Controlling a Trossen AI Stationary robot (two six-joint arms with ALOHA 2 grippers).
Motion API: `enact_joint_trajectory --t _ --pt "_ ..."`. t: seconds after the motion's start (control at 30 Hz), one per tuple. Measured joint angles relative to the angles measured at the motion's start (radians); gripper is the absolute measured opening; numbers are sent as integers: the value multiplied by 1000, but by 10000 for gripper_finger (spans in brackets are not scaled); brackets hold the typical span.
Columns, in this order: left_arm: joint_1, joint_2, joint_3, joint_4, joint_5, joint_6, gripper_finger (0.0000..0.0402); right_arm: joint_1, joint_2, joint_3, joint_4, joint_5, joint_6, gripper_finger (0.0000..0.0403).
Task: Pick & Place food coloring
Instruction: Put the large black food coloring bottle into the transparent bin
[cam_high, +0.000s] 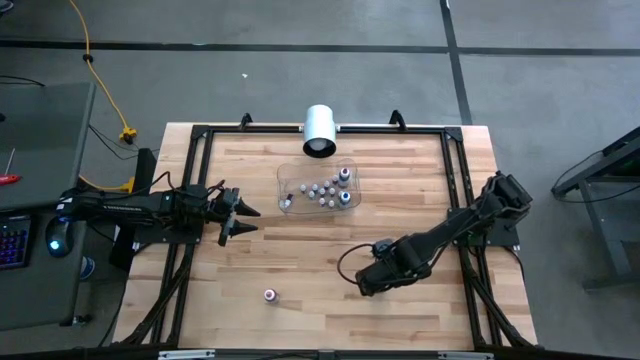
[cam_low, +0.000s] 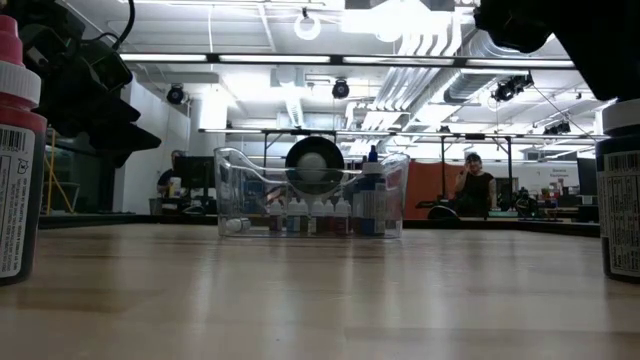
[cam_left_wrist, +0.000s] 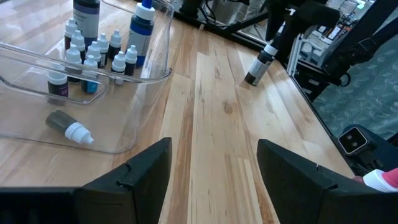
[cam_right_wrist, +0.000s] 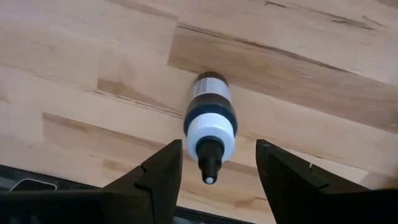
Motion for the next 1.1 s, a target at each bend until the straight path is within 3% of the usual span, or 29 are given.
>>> enact_joint_trajectory --t 0.3,1.1 --pt "0 0 0 0 0 0 234 -2 8 0 26 34 -3 193" --pt "0 0 0 0 0 0 234 -1 33 0 21 -2 -25 192"
